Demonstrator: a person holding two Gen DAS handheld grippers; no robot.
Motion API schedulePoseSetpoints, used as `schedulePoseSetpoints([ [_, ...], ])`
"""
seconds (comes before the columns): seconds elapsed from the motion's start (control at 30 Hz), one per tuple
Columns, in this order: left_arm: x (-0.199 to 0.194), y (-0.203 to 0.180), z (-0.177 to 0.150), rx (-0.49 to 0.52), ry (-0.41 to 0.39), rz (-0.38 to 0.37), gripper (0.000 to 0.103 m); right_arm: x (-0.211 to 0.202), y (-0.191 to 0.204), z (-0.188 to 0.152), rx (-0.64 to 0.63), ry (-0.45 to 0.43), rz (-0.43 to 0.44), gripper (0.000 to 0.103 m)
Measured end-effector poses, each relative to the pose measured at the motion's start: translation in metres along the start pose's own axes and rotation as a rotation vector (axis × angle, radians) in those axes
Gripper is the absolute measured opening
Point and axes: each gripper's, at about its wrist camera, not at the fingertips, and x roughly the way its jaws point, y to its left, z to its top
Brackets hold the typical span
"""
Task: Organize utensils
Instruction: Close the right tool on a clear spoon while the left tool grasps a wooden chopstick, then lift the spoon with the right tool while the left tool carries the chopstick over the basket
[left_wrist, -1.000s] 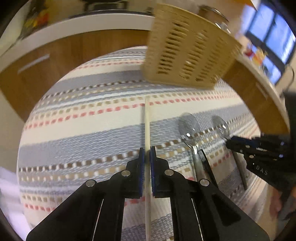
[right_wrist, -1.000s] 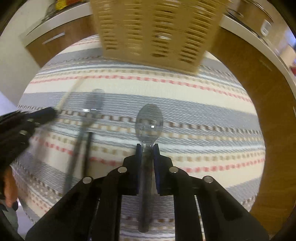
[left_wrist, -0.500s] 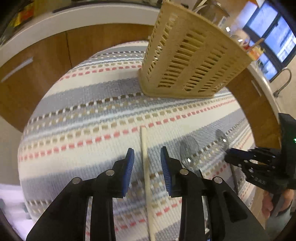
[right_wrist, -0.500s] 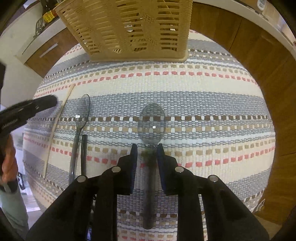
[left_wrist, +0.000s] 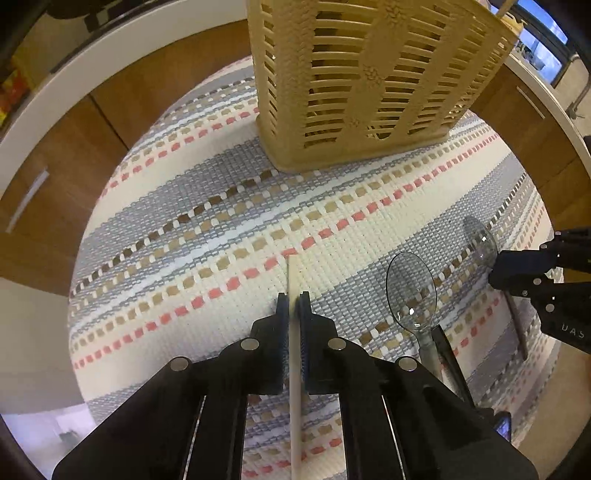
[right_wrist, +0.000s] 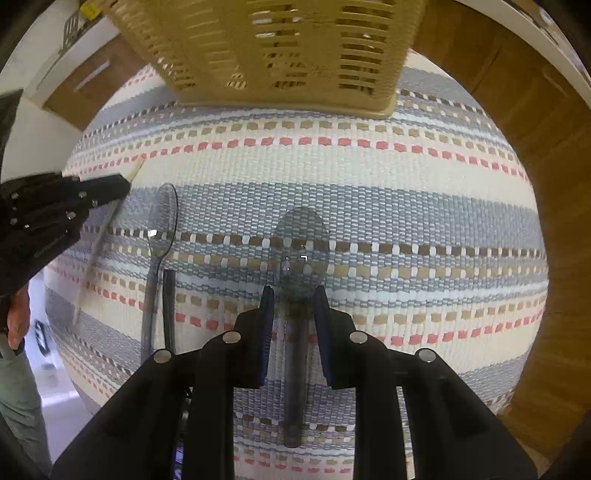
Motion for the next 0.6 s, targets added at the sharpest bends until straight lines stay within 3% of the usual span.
schedulePoseSetpoints([
  [0.07, -0.002, -0.001, -0.006, -0.025, -0.027, -0.008, 0.003, 0.002, 0.004, 0.009, -0.003, -0.001, 0.006, 0.011],
  [0.17, -0.010, 0.005, -0.017, -0.067, -0.079, -0.077, 0.003, 0.000, -0.005, 0.005, 0.022, -0.026, 0.058, 0.010],
  [0.37, -0.060, 0.008, -0.039, -0.102, -0.290, -0.115, 0.003, -0.035, 0.003, -0.007, -0.013, -0.210, 0.173, 0.010],
  [0.6, -0.122, 0.003, -0.043, -0.130, -0.520, -0.147, 0.003, -0.088, 0.018, -0.031, -0.090, -0.463, 0.197, 0.010],
])
